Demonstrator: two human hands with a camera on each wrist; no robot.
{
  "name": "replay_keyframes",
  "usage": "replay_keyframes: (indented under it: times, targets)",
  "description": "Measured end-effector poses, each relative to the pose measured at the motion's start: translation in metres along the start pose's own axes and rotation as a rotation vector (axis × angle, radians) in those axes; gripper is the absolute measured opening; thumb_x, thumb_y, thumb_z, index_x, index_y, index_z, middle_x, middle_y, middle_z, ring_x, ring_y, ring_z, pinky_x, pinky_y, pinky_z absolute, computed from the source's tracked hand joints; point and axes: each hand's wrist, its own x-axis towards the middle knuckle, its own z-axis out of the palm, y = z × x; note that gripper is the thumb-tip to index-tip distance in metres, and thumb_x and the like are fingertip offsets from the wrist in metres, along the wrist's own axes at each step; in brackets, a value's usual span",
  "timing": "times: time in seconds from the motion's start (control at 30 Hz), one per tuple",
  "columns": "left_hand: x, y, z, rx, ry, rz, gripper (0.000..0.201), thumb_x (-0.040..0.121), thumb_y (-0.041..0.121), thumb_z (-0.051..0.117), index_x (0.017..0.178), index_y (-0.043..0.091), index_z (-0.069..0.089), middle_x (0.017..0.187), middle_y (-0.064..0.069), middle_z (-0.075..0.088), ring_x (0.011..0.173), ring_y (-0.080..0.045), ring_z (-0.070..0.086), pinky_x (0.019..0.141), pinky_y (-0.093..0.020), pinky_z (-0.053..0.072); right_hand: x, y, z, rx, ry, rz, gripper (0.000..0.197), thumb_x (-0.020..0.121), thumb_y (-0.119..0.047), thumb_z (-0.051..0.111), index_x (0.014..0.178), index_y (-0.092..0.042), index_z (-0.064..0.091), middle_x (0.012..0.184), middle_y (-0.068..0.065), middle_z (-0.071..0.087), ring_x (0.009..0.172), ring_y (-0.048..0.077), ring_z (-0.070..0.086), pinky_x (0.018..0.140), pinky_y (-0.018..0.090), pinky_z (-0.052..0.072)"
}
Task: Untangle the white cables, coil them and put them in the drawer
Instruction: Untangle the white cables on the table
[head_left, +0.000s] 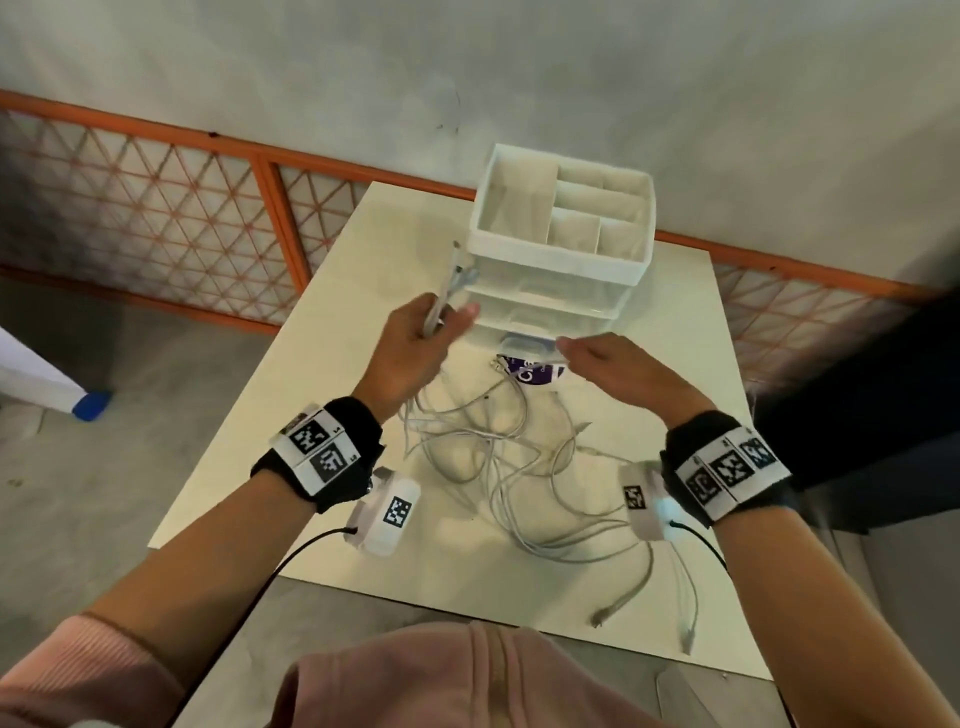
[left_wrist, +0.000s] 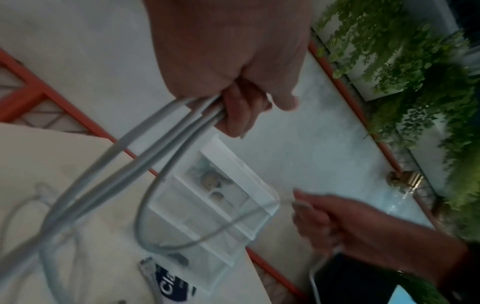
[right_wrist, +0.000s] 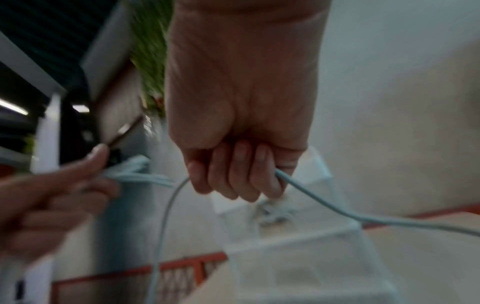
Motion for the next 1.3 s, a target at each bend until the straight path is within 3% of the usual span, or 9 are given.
replay_keyframes:
  times: [0.13,0.27,0.5,0.7,0.8,0.93,1.1,1.2,1.3]
  targets:
    - [-0.013,0.007,0.022,-0.061,-0.159,-0.016,0.020,0.085,0.006,0.067,0.101,-0.004,0.060,0.034,0.013,0.037,0.030,0.000,0.028,0.037,-0.009,0.026,0.001,-0.042,-0.003,0.155,-0.153,-0.150,0.037,0.102,-0.027,0.034,0.071,-0.018,0.052,0.059,-0.015,0.048,0.054,-0.002,0.045,0.054,0.007,0.035]
    - [-0.010,0.004,0.012,0.032,-0.143,0.063,0.023,0.095,0.016,0.055,0.072,0.012,0.055,0.035,0.012,0.033,0.031,-0.001,0.025,0.037,-0.012,0.022,-0.006,-0.038,-0.009,0.302,-0.115,-0.157,0.039,0.101,-0.033,0.037,0.074,-0.014,0.057,0.052,-0.009,0.039,0.048,0.005,0.034,0.051,0.012,0.031]
    - [0.002,0.004,-0.029,-0.248,0.300,0.133,0.027,0.102,0.024,0.038,0.075,0.023,0.039,0.048,0.015,0.029,0.036,0.000,0.019,0.033,-0.015,0.020,-0.019,0.072,-0.001,0.116,-0.084,0.078,0.042,0.092,-0.040,0.054,0.060,-0.014,0.055,0.057,0.004,0.052,0.054,0.013,0.049,0.062,0.019,0.039]
    - [0.002,-0.007,-0.030,-0.279,0.545,0.093,0.039,0.098,0.029,0.043,0.116,-0.006,0.047,0.056,0.011,0.028,0.045,-0.006,0.020,0.042,-0.020,0.021,-0.022,0.125,0.014,0.009,0.054,0.205,0.034,0.099,-0.021,0.043,0.067,-0.019,0.055,0.063,-0.001,0.063,0.061,0.009,0.059,0.074,0.027,0.042]
    - [-0.005,-0.014,-0.032,-0.007,0.456,0.094,0.022,0.091,0.029,0.050,0.070,0.026,0.050,0.051,0.010,0.034,0.049,-0.009,0.025,0.050,-0.029,0.023,-0.025,0.106,0.000,0.032,0.425,0.110,0.026,0.099,-0.019,0.039,0.077,-0.016,0.053,0.060,0.005,0.060,0.053,0.009,0.054,0.061,0.015,0.042]
    - [-0.014,-0.022,-0.027,0.269,0.335,0.131,0.040,0.090,0.010,0.053,0.060,0.017,0.028,0.053,-0.001,0.029,0.044,-0.007,0.026,0.045,-0.018,0.023,-0.026,0.070,-0.030,0.090,0.595,-0.062,0.019,0.097,-0.028,0.047,0.088,-0.013,0.055,0.065,0.008,0.054,0.057,0.015,0.048,0.060,0.020,0.042]
    - [-0.015,-0.028,-0.032,0.367,0.238,-0.005,0.035,0.081,0.011,0.065,0.056,0.011,0.040,0.050,-0.003,0.034,0.041,-0.008,0.030,0.042,-0.019,0.024,-0.036,0.053,-0.031,0.186,0.456,-0.022,0.049,0.094,-0.050,0.042,0.078,-0.014,0.072,0.077,0.007,0.067,0.069,0.029,0.054,0.069,0.038,0.045]
    - [-0.013,-0.027,-0.038,0.585,-0.046,-0.200,0.028,0.079,0.016,0.070,0.057,0.009,0.054,0.051,-0.005,0.047,0.045,-0.010,0.044,0.046,-0.022,0.033,-0.038,0.071,-0.010,-0.026,0.097,0.094,0.035,0.089,-0.045,0.054,0.072,-0.024,0.075,0.072,0.002,0.061,0.055,0.015,0.049,0.056,0.015,0.041]
    - [-0.015,-0.030,-0.042,0.764,-0.342,-0.322,0.024,0.076,0.017,0.073,0.054,0.011,0.063,0.052,-0.003,0.056,0.052,-0.017,0.052,0.050,-0.024,0.036,-0.043,0.108,0.028,-0.153,-0.269,0.250,0.026,0.083,-0.043,0.066,0.069,-0.024,0.076,0.068,0.001,0.061,0.059,0.006,0.049,0.060,0.015,0.037]
